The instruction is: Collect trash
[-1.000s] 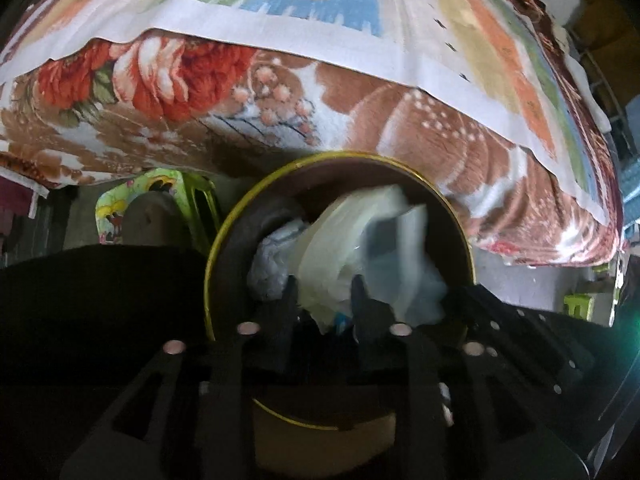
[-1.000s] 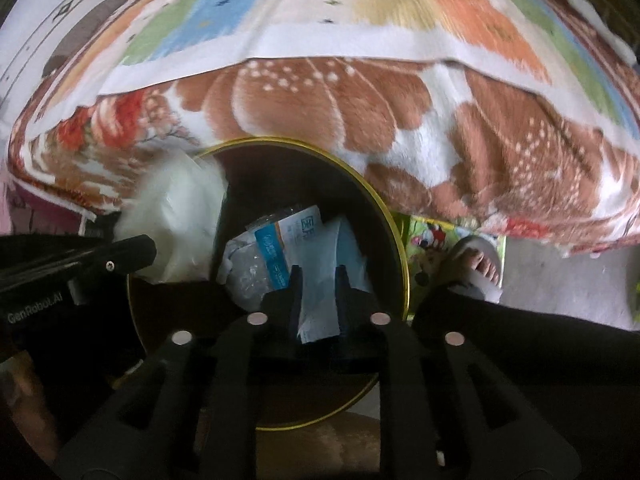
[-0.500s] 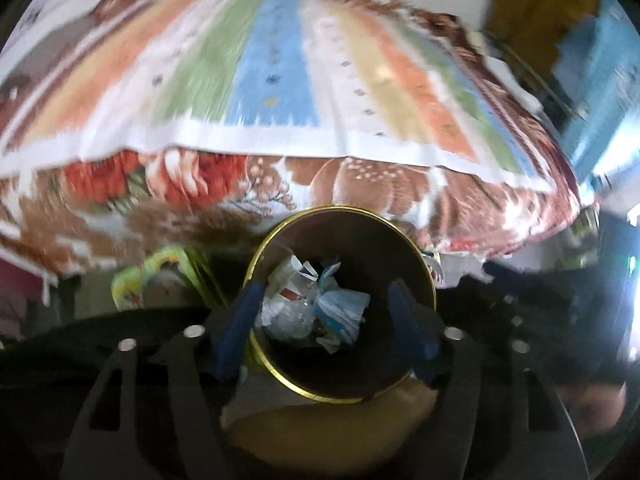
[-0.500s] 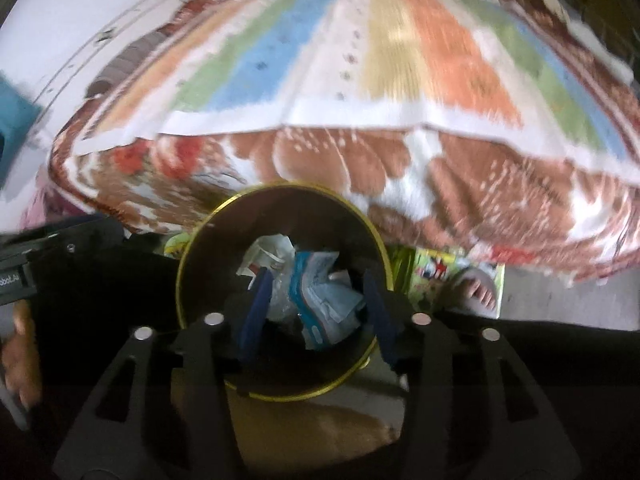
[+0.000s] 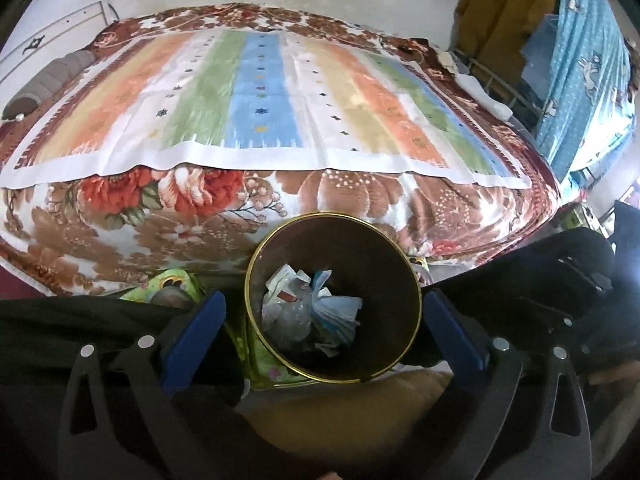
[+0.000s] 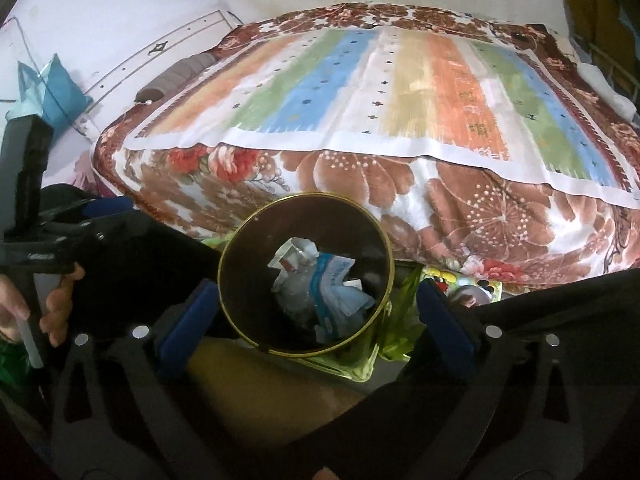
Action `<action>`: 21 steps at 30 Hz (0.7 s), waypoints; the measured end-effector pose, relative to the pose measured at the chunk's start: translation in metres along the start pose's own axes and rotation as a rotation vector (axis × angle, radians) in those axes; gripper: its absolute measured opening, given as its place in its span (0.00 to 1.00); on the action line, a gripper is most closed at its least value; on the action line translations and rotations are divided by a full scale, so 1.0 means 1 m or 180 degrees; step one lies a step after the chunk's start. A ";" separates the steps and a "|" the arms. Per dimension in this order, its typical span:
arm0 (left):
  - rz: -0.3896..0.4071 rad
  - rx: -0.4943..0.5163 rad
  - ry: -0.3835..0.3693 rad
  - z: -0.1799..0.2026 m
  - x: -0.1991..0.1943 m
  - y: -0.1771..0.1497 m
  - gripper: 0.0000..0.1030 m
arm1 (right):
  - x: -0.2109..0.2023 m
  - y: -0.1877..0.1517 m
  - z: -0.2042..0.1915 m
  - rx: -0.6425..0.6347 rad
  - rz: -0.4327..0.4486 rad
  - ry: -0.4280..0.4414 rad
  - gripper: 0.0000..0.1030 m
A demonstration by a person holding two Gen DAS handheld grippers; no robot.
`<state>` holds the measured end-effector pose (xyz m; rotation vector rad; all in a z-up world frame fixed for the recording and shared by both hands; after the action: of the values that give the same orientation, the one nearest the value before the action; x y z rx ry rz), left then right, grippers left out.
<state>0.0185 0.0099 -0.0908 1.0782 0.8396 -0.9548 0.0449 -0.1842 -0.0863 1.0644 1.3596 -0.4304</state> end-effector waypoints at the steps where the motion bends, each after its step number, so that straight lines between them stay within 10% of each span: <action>1: -0.0028 -0.0014 0.0001 0.000 0.002 0.000 0.94 | 0.001 0.001 0.000 -0.0001 -0.0003 0.0014 0.92; 21: -0.0057 -0.0028 0.0162 0.005 0.010 -0.002 0.94 | 0.010 0.003 -0.008 -0.0004 0.0001 0.0046 0.92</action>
<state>0.0207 0.0030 -0.0988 1.0928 0.8958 -0.9412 0.0451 -0.1732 -0.0935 1.0683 1.3723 -0.4225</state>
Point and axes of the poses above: each gripper's, at about its wrist camera, not at the fingertips, and x roughly the way its jaws point, z to its right, y to its top, the point moved 6 cm from there along x, roughly the way its jaws point, and after that the axes turned 15 degrees about -z, right-handed, at the moved point
